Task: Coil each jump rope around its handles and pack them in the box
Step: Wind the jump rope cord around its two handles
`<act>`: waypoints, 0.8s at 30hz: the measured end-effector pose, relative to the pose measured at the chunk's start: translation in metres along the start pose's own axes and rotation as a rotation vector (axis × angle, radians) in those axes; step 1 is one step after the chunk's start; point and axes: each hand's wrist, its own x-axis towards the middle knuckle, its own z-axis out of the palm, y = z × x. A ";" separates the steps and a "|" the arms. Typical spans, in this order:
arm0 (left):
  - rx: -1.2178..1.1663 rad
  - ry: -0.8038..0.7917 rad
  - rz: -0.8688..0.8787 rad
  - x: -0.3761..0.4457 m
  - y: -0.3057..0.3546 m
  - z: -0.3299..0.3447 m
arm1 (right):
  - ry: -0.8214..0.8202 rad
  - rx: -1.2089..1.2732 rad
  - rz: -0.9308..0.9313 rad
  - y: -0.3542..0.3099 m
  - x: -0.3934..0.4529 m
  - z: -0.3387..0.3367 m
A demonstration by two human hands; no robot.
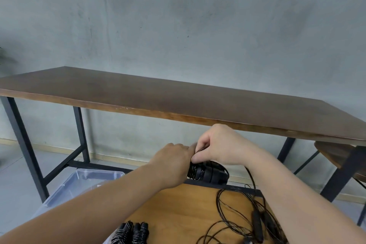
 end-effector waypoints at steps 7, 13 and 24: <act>-0.310 -0.030 0.076 -0.013 0.008 -0.016 | -0.099 0.338 -0.036 0.033 0.010 -0.007; -0.636 0.023 0.012 -0.018 0.018 -0.028 | -0.149 0.853 0.079 0.057 0.010 0.017; -0.548 0.153 -0.202 0.000 0.007 -0.017 | 0.099 1.313 0.206 0.049 -0.004 0.088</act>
